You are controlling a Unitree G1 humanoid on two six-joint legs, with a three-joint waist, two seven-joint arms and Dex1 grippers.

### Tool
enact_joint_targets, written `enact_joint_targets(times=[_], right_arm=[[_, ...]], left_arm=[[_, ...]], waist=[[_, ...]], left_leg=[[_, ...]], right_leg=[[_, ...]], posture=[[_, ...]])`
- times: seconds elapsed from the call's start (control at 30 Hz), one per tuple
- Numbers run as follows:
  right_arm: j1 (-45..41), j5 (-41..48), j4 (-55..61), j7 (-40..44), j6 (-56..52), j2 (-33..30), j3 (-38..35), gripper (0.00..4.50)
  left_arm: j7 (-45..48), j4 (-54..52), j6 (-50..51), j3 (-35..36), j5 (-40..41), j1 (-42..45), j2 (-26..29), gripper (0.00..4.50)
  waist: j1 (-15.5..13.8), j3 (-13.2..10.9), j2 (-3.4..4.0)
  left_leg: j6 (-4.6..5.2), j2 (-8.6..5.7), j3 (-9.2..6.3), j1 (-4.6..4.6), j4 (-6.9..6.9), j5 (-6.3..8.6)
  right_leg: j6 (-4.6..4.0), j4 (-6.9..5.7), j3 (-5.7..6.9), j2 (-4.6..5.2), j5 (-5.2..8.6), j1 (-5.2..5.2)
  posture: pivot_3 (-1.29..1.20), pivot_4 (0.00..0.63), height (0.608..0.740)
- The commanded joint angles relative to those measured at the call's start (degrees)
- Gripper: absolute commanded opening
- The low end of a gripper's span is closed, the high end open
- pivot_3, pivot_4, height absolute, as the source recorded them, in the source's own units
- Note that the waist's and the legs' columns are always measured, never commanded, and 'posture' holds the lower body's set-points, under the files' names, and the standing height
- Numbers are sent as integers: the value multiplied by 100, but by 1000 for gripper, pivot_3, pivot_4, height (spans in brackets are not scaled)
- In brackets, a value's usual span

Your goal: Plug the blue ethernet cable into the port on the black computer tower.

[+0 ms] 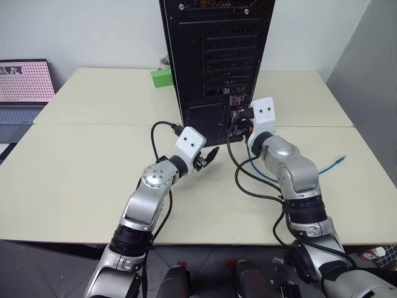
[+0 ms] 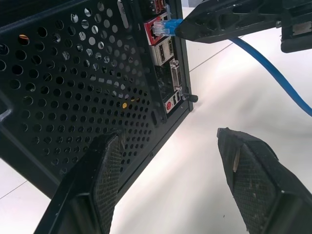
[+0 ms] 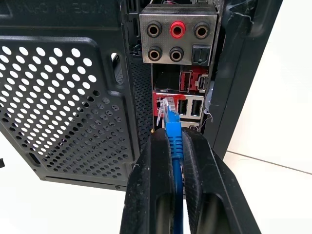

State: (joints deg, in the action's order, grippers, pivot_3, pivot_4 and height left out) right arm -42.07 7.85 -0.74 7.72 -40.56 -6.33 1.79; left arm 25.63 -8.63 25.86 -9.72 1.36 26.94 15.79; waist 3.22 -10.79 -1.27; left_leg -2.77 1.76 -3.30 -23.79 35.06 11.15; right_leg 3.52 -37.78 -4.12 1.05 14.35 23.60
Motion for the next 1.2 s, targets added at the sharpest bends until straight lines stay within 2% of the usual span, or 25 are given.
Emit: enact_joint_targets(times=[0.03,0.53,0.97,1.2], right_arm=[[-205,-55,-32,60,165,-16,17,0],[-388,-117,-12,-49,137,139,-26,0],[-619,-60,69,-401,-1,509,-252,0],[-695,-218,-52,-636,182,552,-242,0]], left_arm=[[-27,-208,-82,-19,-28,38,-11,3206],[-45,-306,34,6,19,85,-50,3206],[-46,-606,886,213,408,431,-174,3206],[-49,-648,990,232,426,485,-124,3206]], waist=[[0,0,0],[9,0,0],[50,-1,1],[68,-2,2]], left_leg=[[0,0,0,0,0,0],[0,0,0,1,0,0],[0,0,0,0,0,0],[0,0,0,-1,0,0]], right_leg=[[0,0,0,0,0,0],[0,-2,0,0,0,0],[0,-9,-1,-1,-1,5],[0,-10,-2,-1,-1,8]], posture=[[0,150,740],[0,150,740],[0,150,740],[0,150,740]])
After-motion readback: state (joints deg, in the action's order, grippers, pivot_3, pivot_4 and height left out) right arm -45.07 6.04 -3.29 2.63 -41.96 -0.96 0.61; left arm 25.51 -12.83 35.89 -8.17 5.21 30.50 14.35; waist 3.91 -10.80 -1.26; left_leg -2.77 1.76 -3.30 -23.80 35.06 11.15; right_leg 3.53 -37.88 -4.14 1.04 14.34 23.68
